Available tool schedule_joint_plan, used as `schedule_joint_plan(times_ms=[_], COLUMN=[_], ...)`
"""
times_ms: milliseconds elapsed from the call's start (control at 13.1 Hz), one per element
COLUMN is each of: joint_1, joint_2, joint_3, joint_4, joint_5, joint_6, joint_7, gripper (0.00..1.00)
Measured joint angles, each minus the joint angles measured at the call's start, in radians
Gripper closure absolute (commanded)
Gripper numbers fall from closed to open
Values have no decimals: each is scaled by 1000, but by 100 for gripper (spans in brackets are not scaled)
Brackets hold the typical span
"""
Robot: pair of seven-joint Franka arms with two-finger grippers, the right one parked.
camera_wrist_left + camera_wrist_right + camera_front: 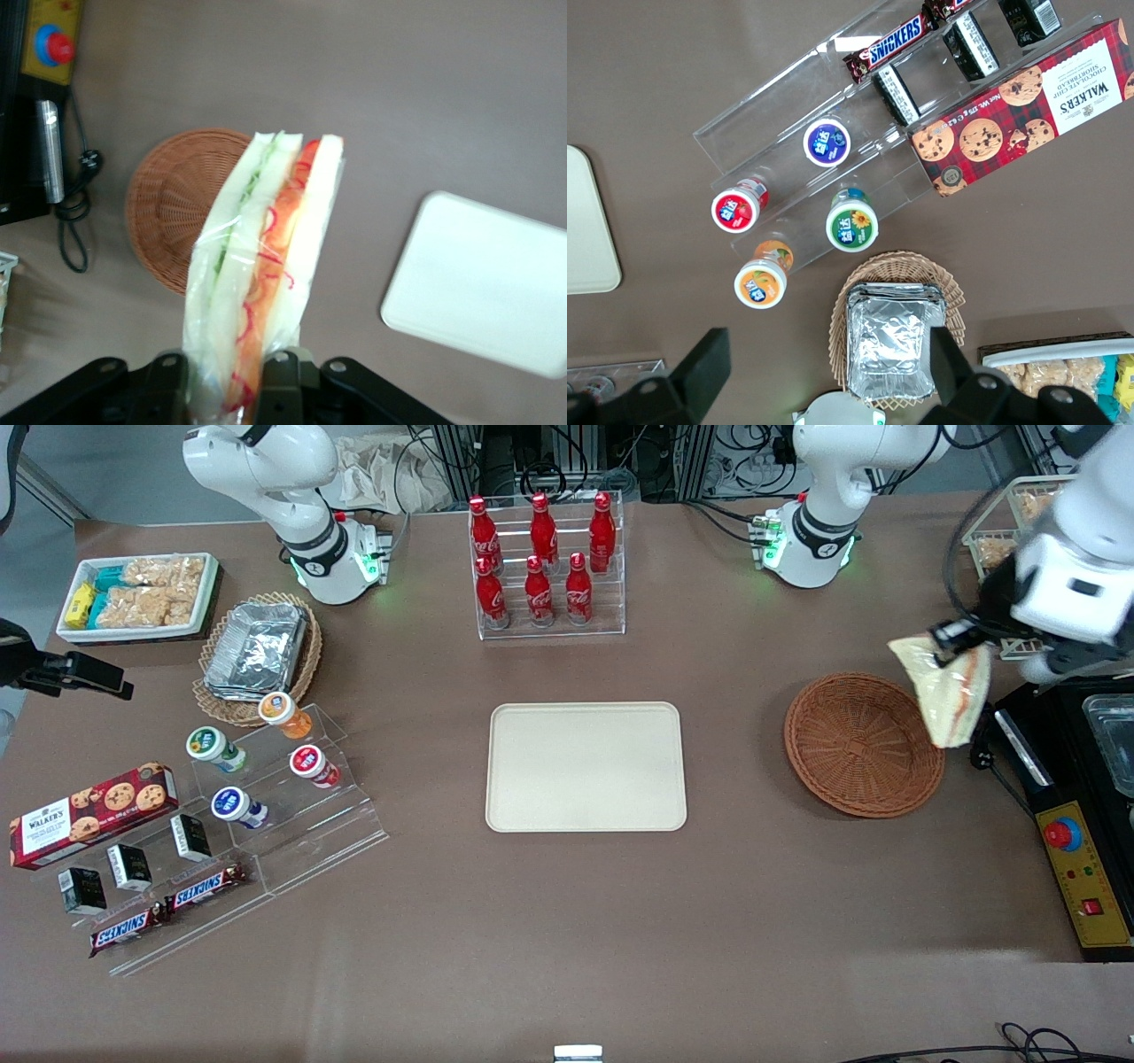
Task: Place sandwich from basket to tray
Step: 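Carry the held sandwich over the cream tray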
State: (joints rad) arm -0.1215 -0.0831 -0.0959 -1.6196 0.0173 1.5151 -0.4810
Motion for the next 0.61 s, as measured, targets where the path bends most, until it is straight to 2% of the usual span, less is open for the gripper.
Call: schedule_joint_plan(times_ms=[229,457,610], joint_1=[-8,-11,-24], joint_2=[60,185,280], joint_3=[-167,-341,-408], joint_4=[32,32,27], joint_5=[2,80,107], joint_6=[-8,29,133], joint_7=[-110,-275,-379], gripper=[100,100,100])
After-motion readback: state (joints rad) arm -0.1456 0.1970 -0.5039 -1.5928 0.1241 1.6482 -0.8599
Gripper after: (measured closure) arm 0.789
